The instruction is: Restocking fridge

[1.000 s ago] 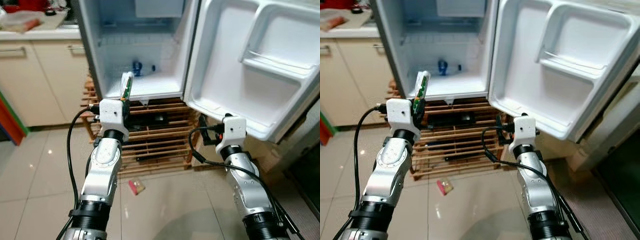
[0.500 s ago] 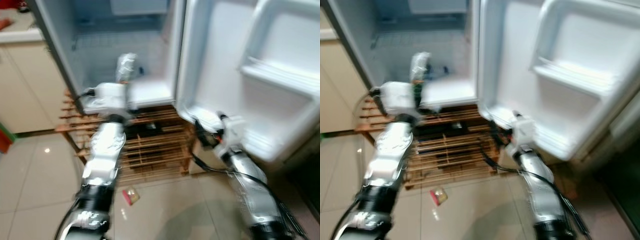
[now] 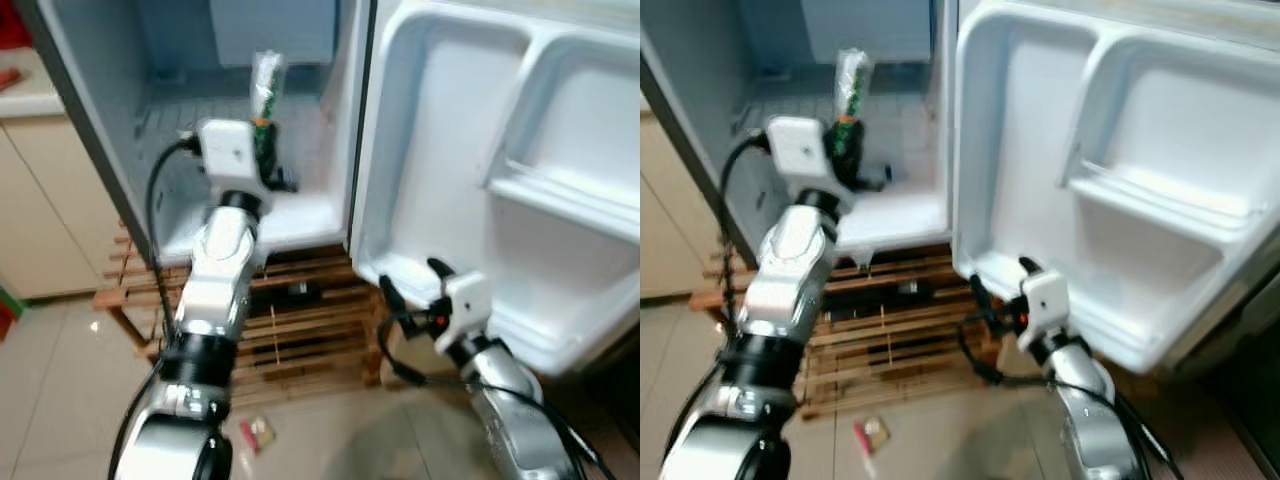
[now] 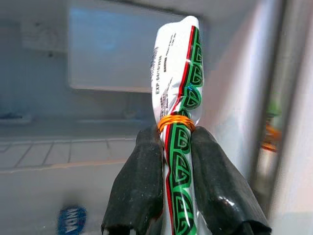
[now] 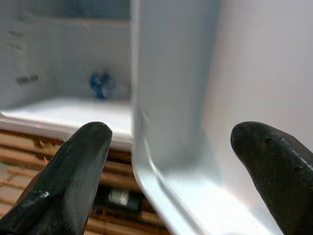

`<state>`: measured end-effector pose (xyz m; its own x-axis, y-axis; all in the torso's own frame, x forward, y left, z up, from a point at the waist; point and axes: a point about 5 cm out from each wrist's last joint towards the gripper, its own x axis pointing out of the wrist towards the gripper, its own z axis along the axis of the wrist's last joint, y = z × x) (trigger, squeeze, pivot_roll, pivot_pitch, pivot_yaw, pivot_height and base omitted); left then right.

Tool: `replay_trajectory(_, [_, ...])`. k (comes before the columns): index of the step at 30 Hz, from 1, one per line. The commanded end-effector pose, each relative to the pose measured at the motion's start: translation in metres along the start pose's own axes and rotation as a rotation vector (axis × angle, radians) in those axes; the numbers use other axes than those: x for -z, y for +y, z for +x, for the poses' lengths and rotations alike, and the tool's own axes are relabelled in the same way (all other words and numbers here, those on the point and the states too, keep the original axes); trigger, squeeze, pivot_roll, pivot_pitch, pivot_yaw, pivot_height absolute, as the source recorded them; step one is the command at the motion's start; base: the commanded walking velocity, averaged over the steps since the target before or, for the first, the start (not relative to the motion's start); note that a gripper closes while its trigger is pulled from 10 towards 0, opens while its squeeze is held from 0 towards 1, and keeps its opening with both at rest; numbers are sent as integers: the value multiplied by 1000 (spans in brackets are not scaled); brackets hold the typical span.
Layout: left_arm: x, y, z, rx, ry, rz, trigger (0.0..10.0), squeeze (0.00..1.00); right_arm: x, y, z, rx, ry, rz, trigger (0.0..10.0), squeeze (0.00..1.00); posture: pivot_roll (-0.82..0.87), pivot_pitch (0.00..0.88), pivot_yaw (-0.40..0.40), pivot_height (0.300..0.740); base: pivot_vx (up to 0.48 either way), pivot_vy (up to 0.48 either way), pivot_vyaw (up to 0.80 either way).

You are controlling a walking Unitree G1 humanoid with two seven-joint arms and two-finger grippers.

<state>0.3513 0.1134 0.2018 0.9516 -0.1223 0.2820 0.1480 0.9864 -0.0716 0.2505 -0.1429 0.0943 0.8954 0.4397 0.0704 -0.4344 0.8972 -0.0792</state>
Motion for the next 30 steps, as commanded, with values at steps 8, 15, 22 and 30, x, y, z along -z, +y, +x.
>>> replay_trajectory(8, [12, 14, -12, -88, 44, 6, 10000, 0, -9, 11, -8, -167, 10, 0, 10000, 0, -58, 0, -9, 740, 0, 360, 0])
replay_trajectory(15, [17, 13, -9, -111, 74, 45, 10000, 0, -12, 12, -8, -202, 11, -5, 10000, 0, -61, 0, -7, 740, 0, 0, 0])
replay_trajectory(22, [12, 9, 3, -49, 64, 67, 10000, 0, -22, -3, 15, -119, -27, -11, 10000, 0, -57, 0, -10, 740, 204, 182, 0])
replay_trajectory(30, [8, -12, 13, 45, 56, 121, 10000, 0, -23, 1, 18, -119, -29, -13, 10000, 0, -61, 0, -12, 740, 447, 104, 0])
